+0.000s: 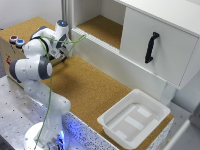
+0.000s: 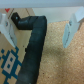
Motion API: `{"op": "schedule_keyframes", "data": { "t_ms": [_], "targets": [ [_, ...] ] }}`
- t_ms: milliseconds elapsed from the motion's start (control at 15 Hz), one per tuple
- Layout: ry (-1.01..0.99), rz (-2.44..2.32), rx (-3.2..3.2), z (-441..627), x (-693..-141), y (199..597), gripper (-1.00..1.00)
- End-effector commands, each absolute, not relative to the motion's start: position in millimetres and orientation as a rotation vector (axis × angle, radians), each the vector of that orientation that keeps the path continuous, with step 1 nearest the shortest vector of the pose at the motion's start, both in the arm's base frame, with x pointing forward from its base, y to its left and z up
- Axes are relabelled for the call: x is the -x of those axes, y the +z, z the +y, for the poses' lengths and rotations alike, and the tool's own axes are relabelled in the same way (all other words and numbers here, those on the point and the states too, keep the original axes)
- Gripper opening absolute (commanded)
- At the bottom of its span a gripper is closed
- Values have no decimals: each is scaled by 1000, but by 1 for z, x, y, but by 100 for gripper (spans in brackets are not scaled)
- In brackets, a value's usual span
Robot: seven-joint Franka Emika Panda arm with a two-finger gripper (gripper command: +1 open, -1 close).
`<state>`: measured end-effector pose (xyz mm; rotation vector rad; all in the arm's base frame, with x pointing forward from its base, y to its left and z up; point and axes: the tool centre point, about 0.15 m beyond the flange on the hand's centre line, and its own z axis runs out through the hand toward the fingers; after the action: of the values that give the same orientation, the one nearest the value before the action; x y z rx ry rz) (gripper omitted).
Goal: Open the drawer
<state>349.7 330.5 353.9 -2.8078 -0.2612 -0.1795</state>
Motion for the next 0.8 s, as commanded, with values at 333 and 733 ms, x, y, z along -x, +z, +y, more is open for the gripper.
{"op": "schedule_keyframes", "data": {
  "t_ms": [333,733],
  "targets": [
    [-95,-114,2619,342,-343,306,100],
    [-77,-103,2583,348,-336,294,100]
  ]
}}
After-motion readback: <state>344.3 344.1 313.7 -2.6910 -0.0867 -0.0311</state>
